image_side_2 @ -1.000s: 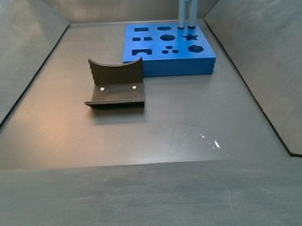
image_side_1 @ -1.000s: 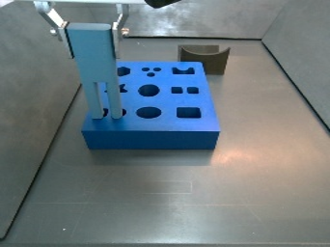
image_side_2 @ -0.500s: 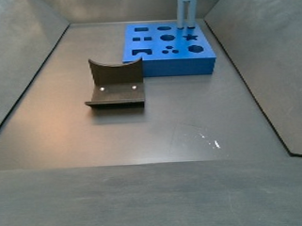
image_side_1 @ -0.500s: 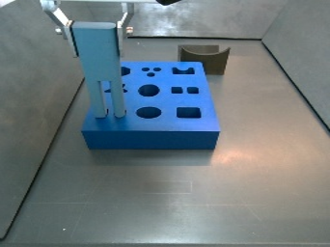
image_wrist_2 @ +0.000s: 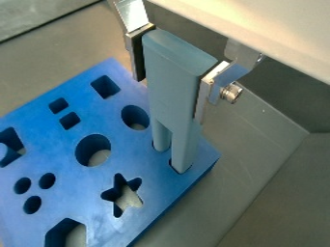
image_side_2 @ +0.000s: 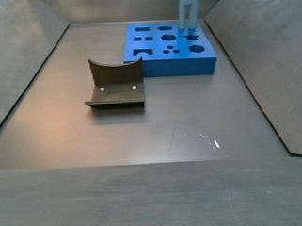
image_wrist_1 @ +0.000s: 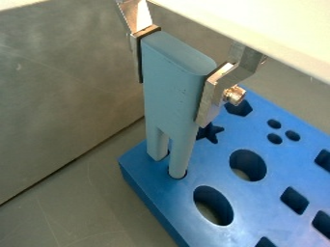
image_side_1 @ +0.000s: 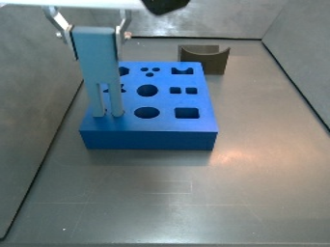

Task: Insert the square-circle object.

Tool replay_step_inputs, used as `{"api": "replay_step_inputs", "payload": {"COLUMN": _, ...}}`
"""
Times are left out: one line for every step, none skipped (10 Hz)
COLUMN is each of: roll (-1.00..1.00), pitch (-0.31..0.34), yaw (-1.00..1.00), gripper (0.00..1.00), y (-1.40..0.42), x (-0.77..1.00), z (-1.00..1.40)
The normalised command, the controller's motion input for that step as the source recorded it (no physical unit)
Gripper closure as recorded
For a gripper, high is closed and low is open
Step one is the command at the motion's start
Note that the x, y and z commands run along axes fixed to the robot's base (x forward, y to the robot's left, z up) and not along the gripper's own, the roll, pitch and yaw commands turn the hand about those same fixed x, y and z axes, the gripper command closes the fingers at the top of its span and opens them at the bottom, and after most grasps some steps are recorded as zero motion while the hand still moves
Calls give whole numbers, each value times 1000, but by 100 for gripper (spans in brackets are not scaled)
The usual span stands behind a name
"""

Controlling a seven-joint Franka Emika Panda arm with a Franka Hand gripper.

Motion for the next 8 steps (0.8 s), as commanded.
{"api": "replay_step_inputs", "payload": {"roll": 0, "pitch": -1, "yaw": -134, "gripper": 100, "y": 11, "x": 0, "z": -286}}
{"api": "replay_step_inputs", "payload": {"roll": -114, "pitch": -74, "yaw": -29, "gripper": 100, "y": 0, "x": 0, "z": -391}}
{"api": "replay_step_inputs", "payload": {"roll": -143, "pitch": -90, "yaw": -14, "gripper": 100, "y": 0, "x": 0, "z": -420}}
{"api": "replay_step_inputs", "payload": {"roll": -133, "pitch": -74, "yaw": -37, "gripper": 100, "y": 0, "x": 31, "z": -474}}
{"api": "replay_step_inputs", "payload": {"roll": -143, "pitch": -59, "yaw": -43, "gripper": 100, "y": 0, "x": 63, "z": -489}}
{"api": "replay_step_inputs", "payload": {"roll": -139, "pitch": -73, "yaw": -34, "gripper": 100, "y": 0, "x": 57, "z": -520}}
{"api": "replay_step_inputs", "payload": {"roll": -134, "pitch": -56, "yaw": -34, "gripper": 100, "y": 0, "x": 97, "z": -480}}
{"api": "replay_step_inputs", "payload": {"roll": -96, "pitch": -29, "yaw": -37, "gripper": 100, "y": 0, "x": 106, "z": -414}}
